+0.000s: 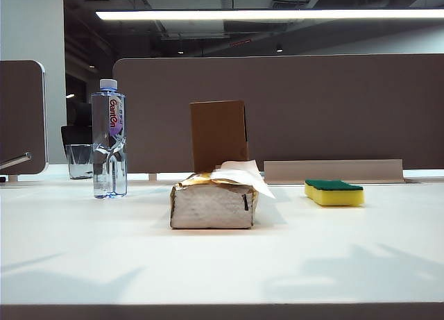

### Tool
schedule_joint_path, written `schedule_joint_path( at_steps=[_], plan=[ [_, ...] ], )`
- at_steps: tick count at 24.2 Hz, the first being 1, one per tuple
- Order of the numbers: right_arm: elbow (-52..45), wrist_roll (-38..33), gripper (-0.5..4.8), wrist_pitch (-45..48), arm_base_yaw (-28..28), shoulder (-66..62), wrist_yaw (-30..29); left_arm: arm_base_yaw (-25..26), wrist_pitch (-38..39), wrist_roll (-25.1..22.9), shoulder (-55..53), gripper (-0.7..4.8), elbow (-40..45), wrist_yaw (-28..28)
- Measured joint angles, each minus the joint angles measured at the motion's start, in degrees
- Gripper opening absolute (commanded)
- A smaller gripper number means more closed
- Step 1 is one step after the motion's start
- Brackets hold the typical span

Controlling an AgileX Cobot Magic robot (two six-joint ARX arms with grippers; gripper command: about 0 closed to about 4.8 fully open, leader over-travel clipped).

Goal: Move the sponge from right to left to wipe the table, avoiding obstacles on the table, and finally reaching the bottle of mineral water.

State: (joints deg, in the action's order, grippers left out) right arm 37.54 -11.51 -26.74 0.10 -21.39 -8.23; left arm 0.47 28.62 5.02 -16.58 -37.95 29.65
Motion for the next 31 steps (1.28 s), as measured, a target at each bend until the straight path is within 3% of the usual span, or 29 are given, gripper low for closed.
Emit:
schedule_joint_path(
  at_steps=[4, 9, 14, 18, 31],
  plan=[
    [7.1, -3.5, 1.66, -4.3, 0.0, -12.3, -5.5, 0.0, 1.1, 0.0, -6.0, 4.17, -5.5, 3.8],
    [19.4, -3.7, 3.12, -12.0, -0.1, -30.8, -11.6, 0.0, 2.6, 0.0, -7.3, 4.16, -6.0, 9.1],
    [32.6, -3.7, 3.21, -16.0, -0.2, -48.2, -16.8, 0.0, 5.7, 0.0, -7.7, 4.16, -7.0, 10.6],
    [38.0, -3.7, 3.78, -16.2, -0.2, -56.4, -18.7, 0.0, 8.5, 0.0, -9.7, 4.16, -10.1, 11.8],
    [40.0, -2.0, 3.78, -10.6, -0.2, -72.9, -19.2, 0.0, 8.8, -0.3, -17.3, 4.17, -15.4, 13.4]
  ],
)
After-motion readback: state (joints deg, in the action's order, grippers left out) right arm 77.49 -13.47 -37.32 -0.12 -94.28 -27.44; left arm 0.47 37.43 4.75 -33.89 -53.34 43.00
